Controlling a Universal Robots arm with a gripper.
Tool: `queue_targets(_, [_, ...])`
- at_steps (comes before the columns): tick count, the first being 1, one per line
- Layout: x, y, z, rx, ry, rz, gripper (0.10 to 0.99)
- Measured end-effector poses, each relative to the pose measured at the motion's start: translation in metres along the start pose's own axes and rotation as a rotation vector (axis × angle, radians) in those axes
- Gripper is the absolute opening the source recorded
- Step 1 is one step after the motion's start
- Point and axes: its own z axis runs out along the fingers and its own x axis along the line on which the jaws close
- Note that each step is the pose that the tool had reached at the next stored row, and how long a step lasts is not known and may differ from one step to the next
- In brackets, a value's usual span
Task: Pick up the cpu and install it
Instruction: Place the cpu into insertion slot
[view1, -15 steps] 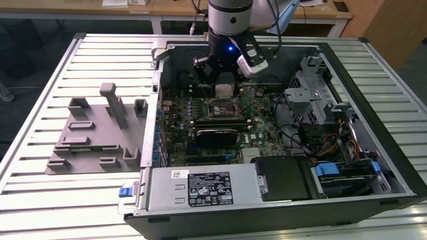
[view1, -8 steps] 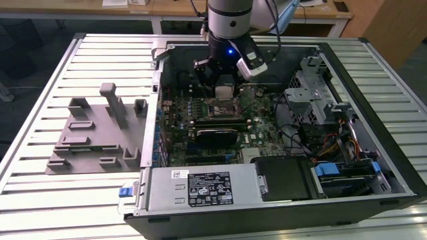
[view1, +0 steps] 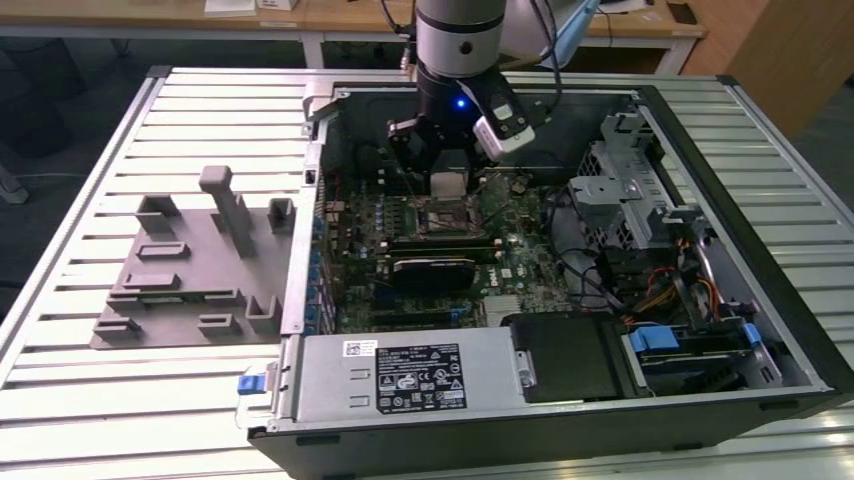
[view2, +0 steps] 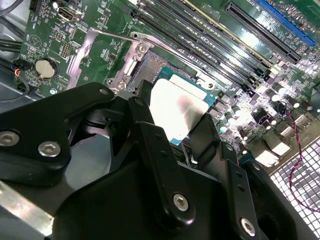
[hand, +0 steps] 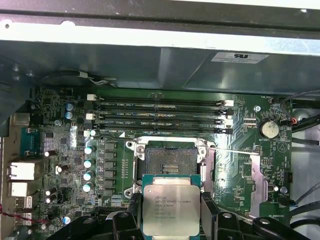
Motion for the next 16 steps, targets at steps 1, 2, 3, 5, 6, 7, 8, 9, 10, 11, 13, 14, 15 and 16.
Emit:
queue_targets(1, [0.0000,0.0000,0.0000,0.000,0.0000,0.000,0.545])
queue_targets(2, [0.0000,0.0000,0.0001,0.000,0.0000,0.000,0.545])
queue_targets(3, [0.0000,0.0000,0.0001,0.000,0.0000,0.000,0.545])
queue_targets(5, [0.0000,0.0000,0.0001,0.000,-0.0004,0.012,0.545])
queue_targets(6, [-0.0001,0.0000,0.0001,0.001,-0.0008,0.027,0.545])
queue_targets(7, [0.0000,0.0000,0.0002,0.001,-0.0012,0.044,0.545])
queue_targets(8, [0.0000,0.0000,0.0002,0.002,-0.0017,0.062,0.545])
queue_targets(9, [0.0000,0.0000,0.0002,0.003,-0.0021,0.080,0.545])
queue_targets(10, [0.0000,0.0000,0.0002,0.004,-0.0026,0.098,0.545])
queue_targets(11, [0.0000,0.0000,0.0002,0.004,-0.0030,0.116,0.545])
queue_targets(13, [0.0000,0.0000,0.0003,0.006,-0.0039,0.152,0.545])
queue_targets(14, [0.0000,0.0000,0.0004,0.006,-0.0044,0.169,0.545])
queue_targets(15, [0.0000,0.0000,0.0004,0.007,-0.0049,0.188,0.545])
queue_targets(16, [0.0000,0.0000,0.0005,0.008,-0.0053,0.206,0.545])
